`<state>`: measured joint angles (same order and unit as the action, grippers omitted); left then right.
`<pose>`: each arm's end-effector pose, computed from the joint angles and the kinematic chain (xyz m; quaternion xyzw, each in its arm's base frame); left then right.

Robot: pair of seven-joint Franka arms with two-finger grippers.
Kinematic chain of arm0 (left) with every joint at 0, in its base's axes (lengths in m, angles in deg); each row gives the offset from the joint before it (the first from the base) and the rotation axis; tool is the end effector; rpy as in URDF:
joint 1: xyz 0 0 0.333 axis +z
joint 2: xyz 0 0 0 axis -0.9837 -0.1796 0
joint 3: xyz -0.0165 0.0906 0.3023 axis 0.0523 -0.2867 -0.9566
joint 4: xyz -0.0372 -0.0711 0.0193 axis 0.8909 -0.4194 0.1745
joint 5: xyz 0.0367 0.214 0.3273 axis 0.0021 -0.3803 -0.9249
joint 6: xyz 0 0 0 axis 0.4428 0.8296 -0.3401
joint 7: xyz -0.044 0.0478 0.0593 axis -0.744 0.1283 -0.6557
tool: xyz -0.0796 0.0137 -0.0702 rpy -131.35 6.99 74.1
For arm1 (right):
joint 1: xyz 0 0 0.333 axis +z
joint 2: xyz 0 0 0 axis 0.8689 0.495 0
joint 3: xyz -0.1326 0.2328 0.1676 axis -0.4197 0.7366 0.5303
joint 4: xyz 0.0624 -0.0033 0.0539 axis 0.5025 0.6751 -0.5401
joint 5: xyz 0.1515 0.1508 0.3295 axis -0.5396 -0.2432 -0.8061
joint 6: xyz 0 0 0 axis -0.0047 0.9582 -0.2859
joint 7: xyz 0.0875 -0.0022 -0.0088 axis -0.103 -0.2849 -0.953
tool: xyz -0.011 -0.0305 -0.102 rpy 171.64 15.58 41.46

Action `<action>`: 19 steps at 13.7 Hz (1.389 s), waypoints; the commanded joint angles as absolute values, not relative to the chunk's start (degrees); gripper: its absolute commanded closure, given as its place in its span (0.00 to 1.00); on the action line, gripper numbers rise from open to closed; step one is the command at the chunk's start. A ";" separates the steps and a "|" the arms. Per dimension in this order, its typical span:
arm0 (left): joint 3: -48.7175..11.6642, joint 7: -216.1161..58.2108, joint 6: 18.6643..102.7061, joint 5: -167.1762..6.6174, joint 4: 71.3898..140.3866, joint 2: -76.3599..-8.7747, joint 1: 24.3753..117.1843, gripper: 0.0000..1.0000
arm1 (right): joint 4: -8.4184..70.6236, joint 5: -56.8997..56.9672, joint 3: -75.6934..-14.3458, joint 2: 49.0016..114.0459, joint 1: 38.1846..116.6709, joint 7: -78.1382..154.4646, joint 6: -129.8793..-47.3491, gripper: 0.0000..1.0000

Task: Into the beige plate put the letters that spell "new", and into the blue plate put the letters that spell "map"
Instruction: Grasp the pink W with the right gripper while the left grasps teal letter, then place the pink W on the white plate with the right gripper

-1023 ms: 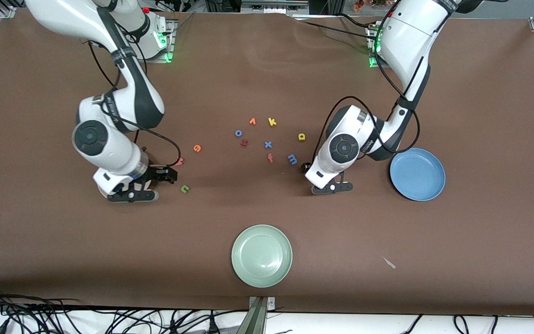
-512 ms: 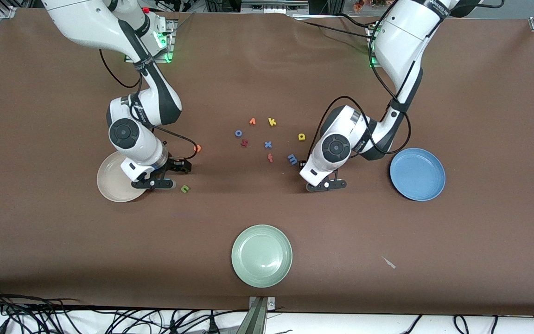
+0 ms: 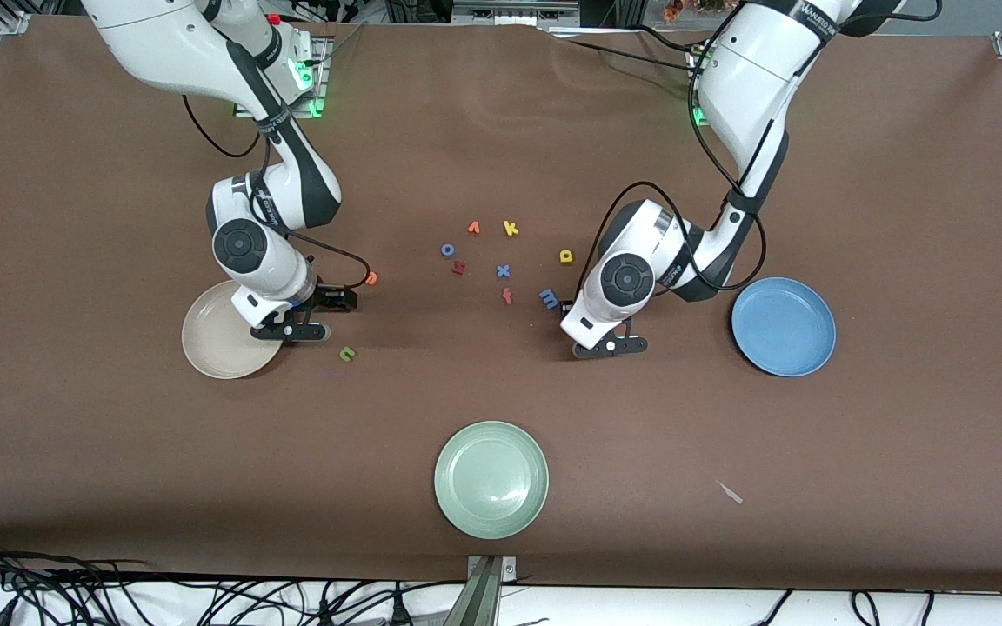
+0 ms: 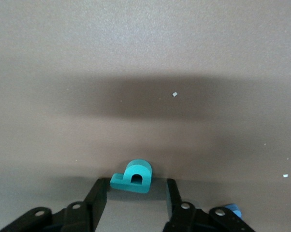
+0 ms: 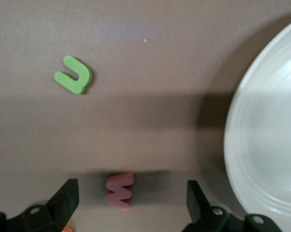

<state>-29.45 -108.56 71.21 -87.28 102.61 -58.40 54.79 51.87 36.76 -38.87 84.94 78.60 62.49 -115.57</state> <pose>0.5608 -0.3457 0.1690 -0.9930 -0.0574 0.1037 0.0024 0.5461 0.1878 0.1894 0.9993 -0.0048 -0.0357 0.0084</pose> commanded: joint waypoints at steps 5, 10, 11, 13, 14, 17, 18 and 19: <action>-29.82 -108.19 72.02 -86.72 101.71 -59.66 54.52 0.56 | 56.71 36.00 -38.78 83.81 78.87 62.97 -120.82 0.23; -29.82 -108.01 72.81 -86.81 101.71 -60.01 54.52 0.59 | 56.71 36.00 -38.69 84.78 79.93 63.50 -122.23 0.44; -29.82 -107.92 72.81 -86.81 101.71 -60.01 54.52 0.60 | 56.71 36.00 -38.69 84.87 80.02 63.50 -122.41 0.50; -29.82 -107.66 72.81 -86.81 101.71 -60.01 54.61 0.62 | 56.71 36.00 -38.69 84.87 80.02 63.50 -122.41 0.61; -29.82 -107.57 72.64 -86.81 101.71 -59.93 54.69 0.62 | 56.71 36.00 -38.69 84.87 80.02 63.50 -122.32 0.71; -29.82 -107.48 72.28 -86.81 101.63 -59.75 54.96 0.64 | 56.45 36.00 -38.69 84.43 79.93 63.50 -121.80 1.00; -29.82 -107.48 72.19 -86.90 101.54 -59.75 54.96 0.66 | 56.36 36.00 -38.78 84.08 79.93 63.06 -121.79 1.00; -29.82 -107.48 72.11 -86.90 101.45 -59.75 54.96 0.66 | 56.18 36.00 -38.87 83.55 79.84 62.71 -121.71 1.00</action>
<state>-29.13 -108.48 71.74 -87.27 102.31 -58.48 54.80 55.42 36.76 -38.80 84.69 79.59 63.17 -120.86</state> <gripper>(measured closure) 0.648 0.736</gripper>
